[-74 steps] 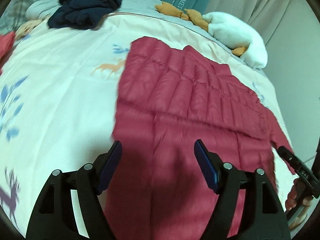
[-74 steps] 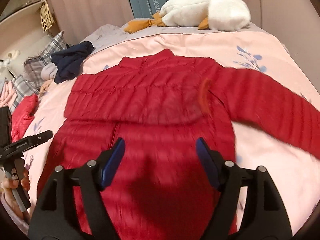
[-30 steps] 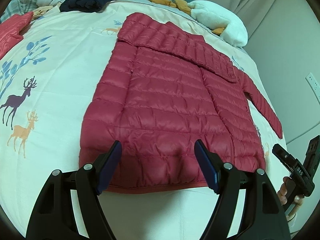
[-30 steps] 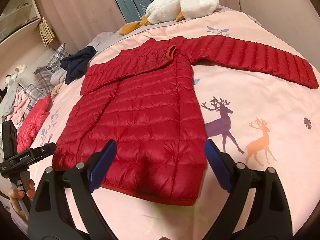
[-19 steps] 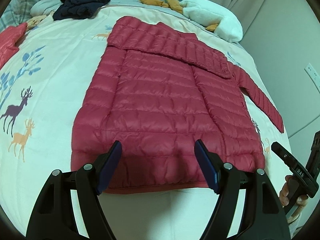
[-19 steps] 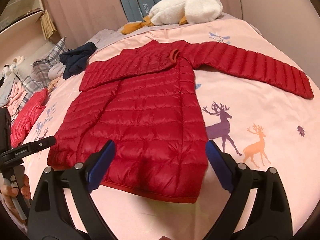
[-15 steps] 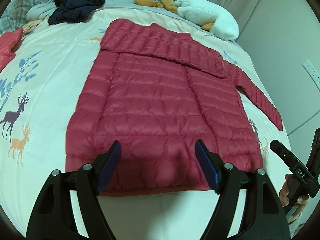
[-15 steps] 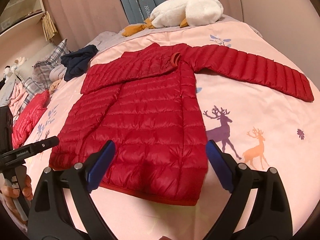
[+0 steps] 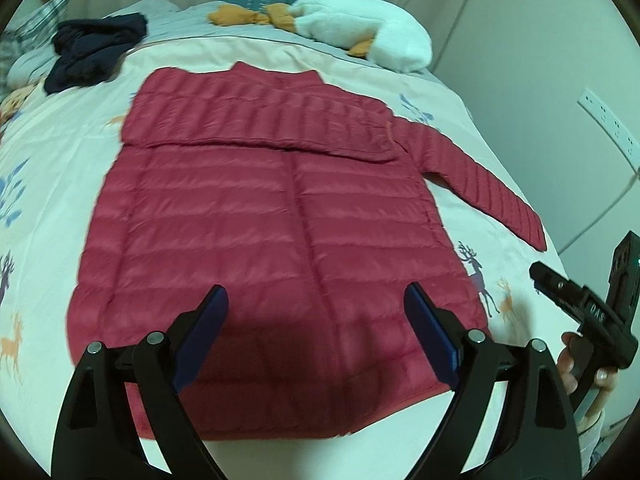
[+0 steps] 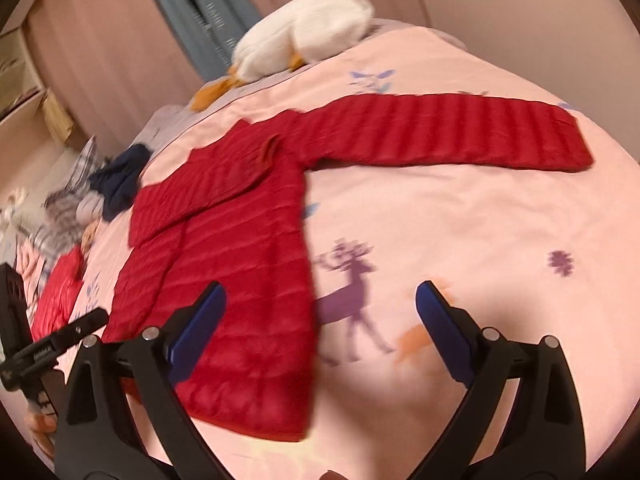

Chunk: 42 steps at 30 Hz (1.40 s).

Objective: Fold large clothes
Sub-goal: 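Move the right tool to the cuff of the other sleeve, then grasp the other sleeve cuff with the right tool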

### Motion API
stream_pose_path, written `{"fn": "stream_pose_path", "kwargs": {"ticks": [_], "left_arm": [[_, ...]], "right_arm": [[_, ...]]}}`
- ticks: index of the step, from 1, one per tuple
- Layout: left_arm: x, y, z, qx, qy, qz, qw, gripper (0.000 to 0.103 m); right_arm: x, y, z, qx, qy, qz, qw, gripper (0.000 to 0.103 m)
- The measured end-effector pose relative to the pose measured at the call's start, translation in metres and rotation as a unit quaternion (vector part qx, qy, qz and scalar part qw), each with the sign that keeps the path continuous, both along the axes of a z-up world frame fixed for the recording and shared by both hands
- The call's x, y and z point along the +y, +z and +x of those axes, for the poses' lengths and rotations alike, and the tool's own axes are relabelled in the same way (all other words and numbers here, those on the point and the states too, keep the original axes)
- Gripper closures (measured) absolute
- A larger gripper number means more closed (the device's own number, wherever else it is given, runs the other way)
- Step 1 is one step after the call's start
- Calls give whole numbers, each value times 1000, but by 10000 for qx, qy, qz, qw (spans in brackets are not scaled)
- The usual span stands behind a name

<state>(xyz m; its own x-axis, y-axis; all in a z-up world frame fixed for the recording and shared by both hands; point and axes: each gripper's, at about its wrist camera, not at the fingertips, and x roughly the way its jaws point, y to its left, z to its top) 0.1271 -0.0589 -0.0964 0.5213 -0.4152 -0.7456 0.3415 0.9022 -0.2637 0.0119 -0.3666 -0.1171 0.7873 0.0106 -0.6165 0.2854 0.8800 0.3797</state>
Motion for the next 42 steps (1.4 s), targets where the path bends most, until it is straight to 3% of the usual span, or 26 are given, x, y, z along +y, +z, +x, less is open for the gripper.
{"fn": "stream_pose_path", "kwargs": {"ticks": [3, 11, 17, 27, 33, 39, 42], "left_arm": [[-15, 0, 3, -11, -123, 3, 9999, 5], [-40, -2, 7, 36, -307, 6, 9995, 5], [-47, -7, 10, 105, -341, 36, 9994, 5], [-56, -9, 19, 104, -341, 180, 9992, 5], [-62, -8, 24, 83, -370, 247, 9990, 5], [-65, -11, 29, 100, -383, 242, 9989, 5], [-67, -13, 30, 80, -410, 284, 9987, 5]], "right_arm": [[-29, -2, -5, -28, -246, 219, 9995, 5], [-121, -18, -9, -147, -1068, 1274, 9860, 5], [-170, -26, -4, -297, -1504, 1733, 9729, 5], [-210, -56, 10, -443, -1892, 2557, 9470, 5], [-226, -68, 29, -739, -2211, 2820, 9307, 15], [-237, -77, 39, -989, -2605, 2997, 9124, 35], [-239, -77, 41, -885, -2730, 2775, 9169, 61]]}}
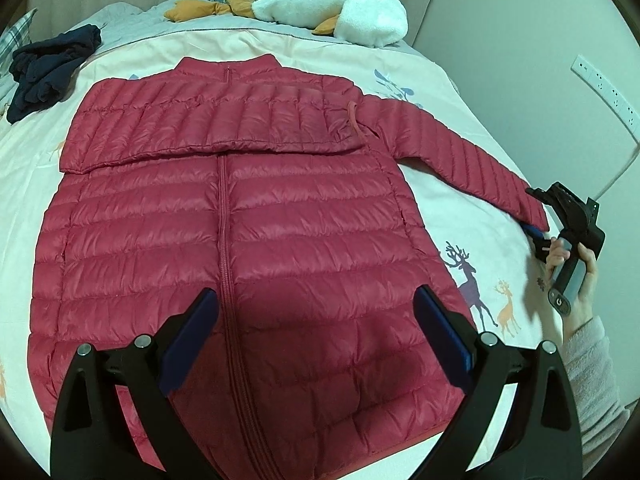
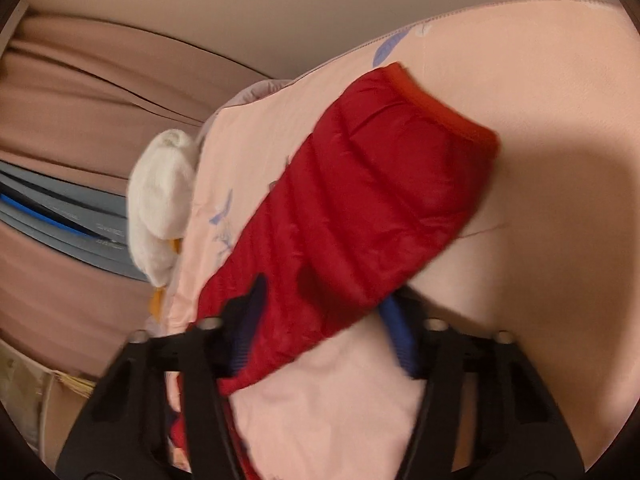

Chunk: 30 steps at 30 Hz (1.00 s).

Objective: Fold large clothes
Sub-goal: 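Grasp the other sleeve cuff with the right tool, then lift the sleeve and fold it across the jacket body, open right tool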

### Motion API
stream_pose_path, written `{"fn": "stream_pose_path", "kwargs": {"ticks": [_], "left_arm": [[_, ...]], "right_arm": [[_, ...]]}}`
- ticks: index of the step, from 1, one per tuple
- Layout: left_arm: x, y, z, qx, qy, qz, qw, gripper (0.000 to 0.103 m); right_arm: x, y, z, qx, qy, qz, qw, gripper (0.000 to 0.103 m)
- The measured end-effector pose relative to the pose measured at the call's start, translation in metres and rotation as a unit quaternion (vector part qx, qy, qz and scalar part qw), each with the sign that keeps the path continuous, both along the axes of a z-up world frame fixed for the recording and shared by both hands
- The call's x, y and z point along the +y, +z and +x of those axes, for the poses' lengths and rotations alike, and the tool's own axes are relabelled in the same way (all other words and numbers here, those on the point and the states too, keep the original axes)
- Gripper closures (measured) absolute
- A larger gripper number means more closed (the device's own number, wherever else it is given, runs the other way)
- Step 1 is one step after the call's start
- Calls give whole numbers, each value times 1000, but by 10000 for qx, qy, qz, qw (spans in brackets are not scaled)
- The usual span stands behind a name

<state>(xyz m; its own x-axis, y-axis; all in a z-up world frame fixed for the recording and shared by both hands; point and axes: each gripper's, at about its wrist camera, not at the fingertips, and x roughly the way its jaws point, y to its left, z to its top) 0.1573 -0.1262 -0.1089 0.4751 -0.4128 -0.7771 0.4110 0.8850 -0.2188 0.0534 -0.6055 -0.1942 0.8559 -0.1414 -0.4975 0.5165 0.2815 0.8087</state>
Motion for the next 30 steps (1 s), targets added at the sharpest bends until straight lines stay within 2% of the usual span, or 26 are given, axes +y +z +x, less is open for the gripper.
{"fn": "stream_pose_path", "kwargs": {"ticks": [2, 5, 8, 12, 16, 23, 30], "left_arm": [[-1, -1, 0, -23, -22, 50, 10000, 5], [0, -2, 1, -37, -28, 87, 10000, 5], [2, -3, 4, 3, 3, 54, 10000, 5], [3, -3, 4, 7, 18, 43, 10000, 5], [5, -4, 4, 26, 16, 8, 10000, 5], [13, -5, -1, 84, 16, -136, 9999, 5], [32, -1, -6, 80, 125, -286, 9995, 5]], "right_arm": [[-1, -1, 0, 204, -27, -154, 9997, 82], [-3, -5, -4, 291, -128, -233, 9992, 93], [-1, -2, -8, 386, -242, -432, 9980, 97], [8, 18, -8, 435, -197, -884, 9949, 99], [25, 49, -5, 281, -17, -1353, 9904, 99], [70, 115, 0, -37, 387, -2298, 9724, 99], [120, 156, 11, -374, 810, -2793, 9560, 99]]}}
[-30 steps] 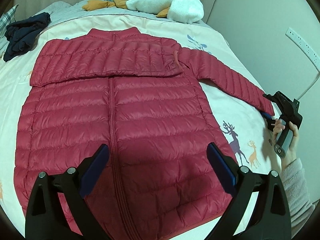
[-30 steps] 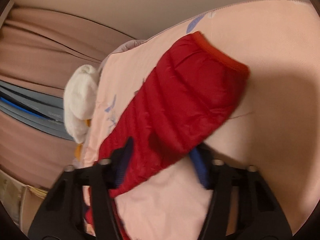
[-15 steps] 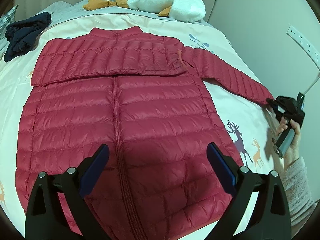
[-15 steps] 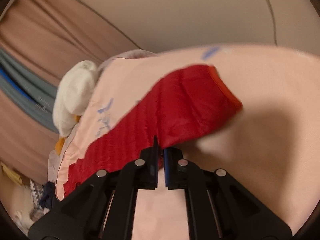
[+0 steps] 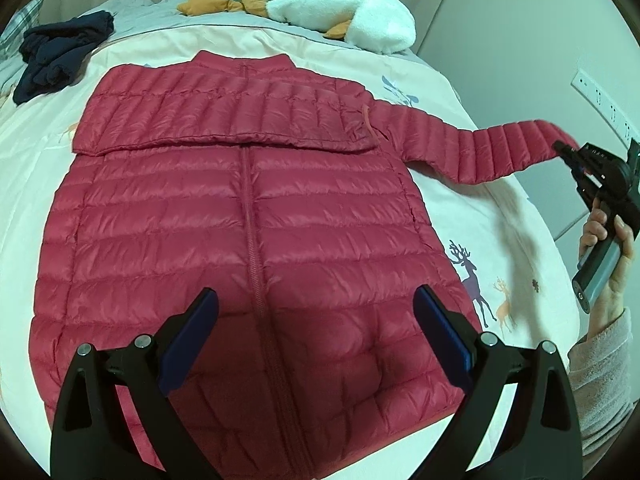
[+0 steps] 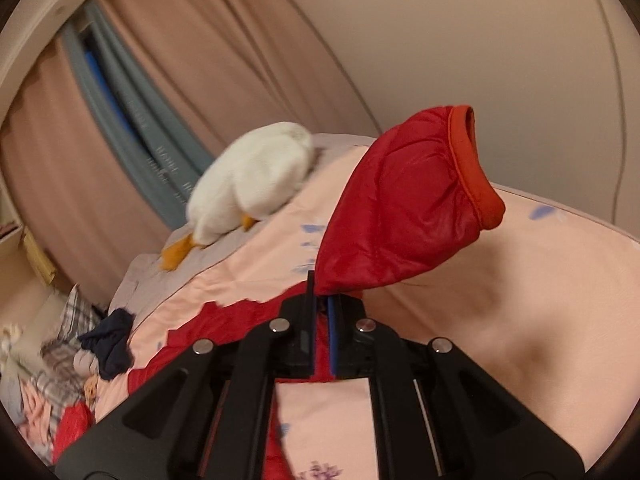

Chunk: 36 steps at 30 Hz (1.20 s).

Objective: Fold large clothes
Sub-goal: 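Lift the sleeve and fold it across the jacket body, open right tool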

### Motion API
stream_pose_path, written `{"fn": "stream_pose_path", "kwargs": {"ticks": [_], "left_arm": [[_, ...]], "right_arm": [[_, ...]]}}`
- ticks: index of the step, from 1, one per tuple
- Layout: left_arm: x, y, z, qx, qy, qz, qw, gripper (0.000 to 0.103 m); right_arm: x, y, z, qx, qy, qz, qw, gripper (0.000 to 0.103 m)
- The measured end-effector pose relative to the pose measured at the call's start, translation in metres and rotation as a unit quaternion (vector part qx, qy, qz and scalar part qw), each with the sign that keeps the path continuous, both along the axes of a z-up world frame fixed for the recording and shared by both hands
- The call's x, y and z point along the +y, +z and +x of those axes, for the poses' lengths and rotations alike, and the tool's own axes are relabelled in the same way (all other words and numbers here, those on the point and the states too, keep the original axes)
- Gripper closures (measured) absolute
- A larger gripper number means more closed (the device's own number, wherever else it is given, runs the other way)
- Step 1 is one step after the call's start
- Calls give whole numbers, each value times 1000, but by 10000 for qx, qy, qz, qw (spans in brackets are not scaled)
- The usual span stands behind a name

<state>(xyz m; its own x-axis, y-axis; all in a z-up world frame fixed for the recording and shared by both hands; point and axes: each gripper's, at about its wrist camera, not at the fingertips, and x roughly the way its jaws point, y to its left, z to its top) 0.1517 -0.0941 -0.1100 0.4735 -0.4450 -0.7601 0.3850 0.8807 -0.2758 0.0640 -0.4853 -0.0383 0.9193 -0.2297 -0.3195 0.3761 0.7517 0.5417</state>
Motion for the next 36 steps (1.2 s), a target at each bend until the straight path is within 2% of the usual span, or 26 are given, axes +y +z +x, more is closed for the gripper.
{"fn": "stream_pose_path", "kwargs": {"ticks": [5, 9, 15, 20, 24, 36], "left_arm": [[17, 0, -3, 31, 104, -118, 9999, 5], [30, -2, -4, 66, 177, -183, 9997, 5], [54, -7, -4, 155, 365, -361, 9986, 5], [68, -11, -1, 213, 467, -484, 9975, 5], [81, -11, 4, 240, 640, -620, 9957, 5], [103, -15, 14, 343, 850, -865, 9920, 5]], "right_arm": [[34, 18, 5, -71, 385, -225, 9990, 99], [73, 32, 16, -62, 728, -606, 9955, 99], [115, 38, 29, 50, 1084, -966, 9894, 99], [142, 36, 42, 192, 1338, -1131, 9844, 99], [178, 34, 61, 346, 1639, -1452, 9751, 99], [236, 5, 95, 740, 2372, -1647, 9545, 99]]}}
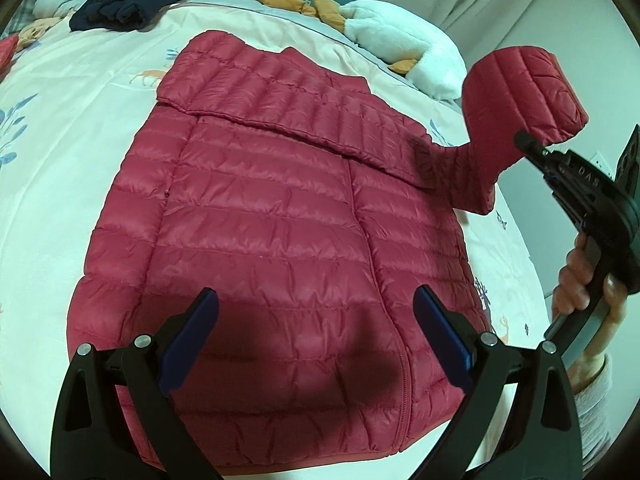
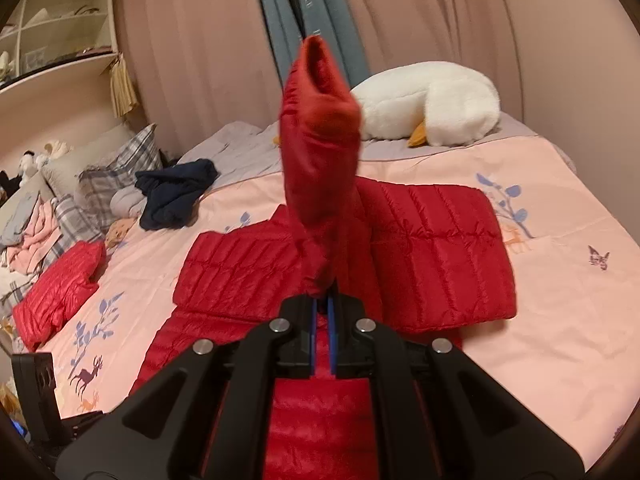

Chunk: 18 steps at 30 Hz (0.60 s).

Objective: Fold large clothes
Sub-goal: 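Lift the sleeve and fold it across the jacket body, open right tool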

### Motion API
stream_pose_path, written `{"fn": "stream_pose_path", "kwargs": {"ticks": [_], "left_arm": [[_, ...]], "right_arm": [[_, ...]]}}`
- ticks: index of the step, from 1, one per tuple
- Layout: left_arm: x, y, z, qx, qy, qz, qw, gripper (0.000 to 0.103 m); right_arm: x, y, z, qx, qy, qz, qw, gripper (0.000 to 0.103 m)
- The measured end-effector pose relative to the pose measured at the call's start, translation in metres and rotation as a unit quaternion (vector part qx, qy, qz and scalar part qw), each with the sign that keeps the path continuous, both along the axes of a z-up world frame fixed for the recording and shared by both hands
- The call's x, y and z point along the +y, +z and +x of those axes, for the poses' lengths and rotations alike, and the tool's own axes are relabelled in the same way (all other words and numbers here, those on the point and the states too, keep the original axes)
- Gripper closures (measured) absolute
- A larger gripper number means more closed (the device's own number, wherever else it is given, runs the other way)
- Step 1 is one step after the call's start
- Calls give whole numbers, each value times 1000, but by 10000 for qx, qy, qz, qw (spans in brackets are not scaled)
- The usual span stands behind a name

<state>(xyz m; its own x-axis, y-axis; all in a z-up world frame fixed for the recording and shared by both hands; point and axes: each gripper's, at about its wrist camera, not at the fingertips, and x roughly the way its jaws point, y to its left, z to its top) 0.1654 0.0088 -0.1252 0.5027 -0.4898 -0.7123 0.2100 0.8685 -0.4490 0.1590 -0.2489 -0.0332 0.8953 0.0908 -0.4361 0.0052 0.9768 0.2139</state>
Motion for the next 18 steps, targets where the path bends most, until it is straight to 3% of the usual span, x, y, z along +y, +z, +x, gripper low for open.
{"fn": "stream_pose_path", "kwargs": {"ticks": [8, 18], "left_arm": [[8, 1, 8, 98, 68, -396, 9991, 5], [26, -8, 25, 437, 272, -1256, 9907, 5]], "right_arm": [[26, -17, 13, 227, 375, -57, 9990, 99], [62, -52, 30, 636, 779, -168, 9948, 98]]}}
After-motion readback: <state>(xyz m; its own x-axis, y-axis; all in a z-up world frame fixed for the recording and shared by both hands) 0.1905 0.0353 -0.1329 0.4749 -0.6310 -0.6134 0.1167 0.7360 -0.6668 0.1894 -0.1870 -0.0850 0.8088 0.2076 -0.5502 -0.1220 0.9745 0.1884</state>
